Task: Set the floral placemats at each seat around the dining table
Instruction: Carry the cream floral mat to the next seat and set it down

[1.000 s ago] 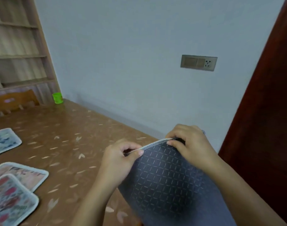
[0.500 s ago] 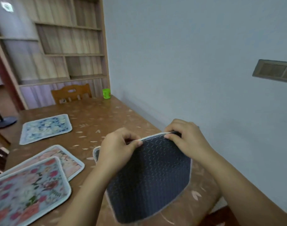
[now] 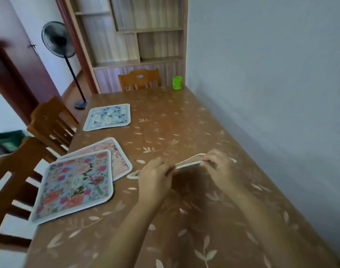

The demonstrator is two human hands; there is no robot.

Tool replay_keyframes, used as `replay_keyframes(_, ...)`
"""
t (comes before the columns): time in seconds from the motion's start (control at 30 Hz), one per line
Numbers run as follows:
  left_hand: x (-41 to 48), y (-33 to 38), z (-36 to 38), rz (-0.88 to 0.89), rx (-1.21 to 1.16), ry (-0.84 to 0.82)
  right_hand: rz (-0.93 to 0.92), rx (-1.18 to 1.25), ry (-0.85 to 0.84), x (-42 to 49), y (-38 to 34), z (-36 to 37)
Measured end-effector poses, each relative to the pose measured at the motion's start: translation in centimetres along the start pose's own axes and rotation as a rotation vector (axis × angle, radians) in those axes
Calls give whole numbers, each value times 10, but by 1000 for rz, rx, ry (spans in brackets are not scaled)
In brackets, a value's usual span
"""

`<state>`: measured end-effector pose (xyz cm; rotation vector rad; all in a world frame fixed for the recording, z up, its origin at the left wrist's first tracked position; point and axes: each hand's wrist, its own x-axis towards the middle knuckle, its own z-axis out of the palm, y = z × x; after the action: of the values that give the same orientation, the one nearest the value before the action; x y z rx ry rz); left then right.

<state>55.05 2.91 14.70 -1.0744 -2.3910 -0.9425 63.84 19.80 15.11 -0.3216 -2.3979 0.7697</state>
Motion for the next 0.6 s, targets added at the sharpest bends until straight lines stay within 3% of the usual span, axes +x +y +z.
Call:
replay_keyframes(0.13, -69, -10, 55, -189, -87, -168, 125, 40, -263, -53, 53, 35)
replay_keyframes(0.23, -111, -10, 83, -324, -126, -263, 178, 41, -371, -92, 81, 52)
replay_keyframes(0.43, -163, -12, 107, -486, -123, -315, 210, 53, -469, -139, 105, 74)
replay_keyframes(0.6, -176, -12, 114, -512, -101, -290, 175, 57, -476, -154, 110, 79)
